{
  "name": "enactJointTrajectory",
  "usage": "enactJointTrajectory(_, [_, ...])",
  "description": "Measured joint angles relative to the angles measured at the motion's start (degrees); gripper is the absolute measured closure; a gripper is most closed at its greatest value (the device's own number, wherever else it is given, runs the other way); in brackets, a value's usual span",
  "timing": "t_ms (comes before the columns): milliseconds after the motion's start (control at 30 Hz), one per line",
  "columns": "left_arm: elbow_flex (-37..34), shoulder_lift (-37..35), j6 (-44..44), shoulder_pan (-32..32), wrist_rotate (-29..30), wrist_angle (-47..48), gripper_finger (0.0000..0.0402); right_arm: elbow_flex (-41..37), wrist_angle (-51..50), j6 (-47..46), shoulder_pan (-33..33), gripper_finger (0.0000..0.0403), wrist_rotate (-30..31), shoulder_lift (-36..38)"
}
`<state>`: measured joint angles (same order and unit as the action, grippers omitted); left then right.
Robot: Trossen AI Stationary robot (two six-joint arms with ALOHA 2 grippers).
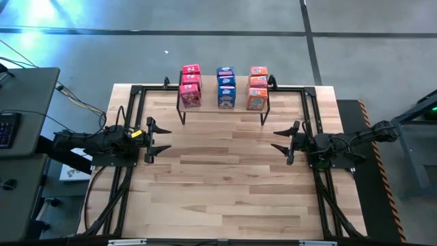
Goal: Stack cereal on shelf
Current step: Return to Home Position
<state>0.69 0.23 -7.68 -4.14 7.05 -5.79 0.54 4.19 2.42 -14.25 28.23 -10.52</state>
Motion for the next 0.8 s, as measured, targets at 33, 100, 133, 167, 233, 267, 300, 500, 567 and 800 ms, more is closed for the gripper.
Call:
enactJointTrajectory(33, [0.0,0.0,0.0,0.0,0.0,0.0,0.014,0.0,0.0,0.0,0.0,0.0162,0.0,0.0])
enactJointTrajectory(100, [0.0,0.0,0.0,0.0,0.0,0.0,0.014,0.0,0.0,0.4,0.0,0.0162,0.2,0.0])
enactJointTrajectory(133, [0.0,0.0,0.0,0.0,0.0,0.0,0.014,0.0,0.0,1.6,0.0,0.0162,0.3,0.0])
enactJointTrajectory(167, [0.0,0.0,0.0,0.0,0.0,0.0,0.014,0.0,0.0,3.0,0.0,0.0162,0.3,0.0])
enactJointTrajectory(233, [0.0,0.0,0.0,0.0,0.0,0.0,0.014,0.0,0.0,5.5,0.0,0.0162,0.2,0.0])
enactJointTrajectory(267, [0.0,0.0,0.0,0.0,0.0,0.0,0.014,0.0,0.0,6.4,0.0,0.0162,0.2,0.0])
enactJointTrajectory(300, [0.0,0.0,0.0,0.0,0.0,0.0,0.014,0.0,0.0,6.8,0.0,0.0162,0.2,0.0])
enactJointTrajectory(500, [0.0,0.0,0.0,0.0,0.0,0.0,0.014,0.0,0.0,6.6,0.0,0.0162,0.1,0.0])
enactJointTrajectory(567, [0.0,0.0,0.0,0.0,0.0,0.0,0.014,0.0,0.0,6.6,0.0,0.0162,0.1,0.0])
enactJointTrajectory(800, [0.0,0.0,0.0,0.0,0.0,0.0,0.014,0.0,0.0,6.6,0.0,0.0162,0.1,0.0])
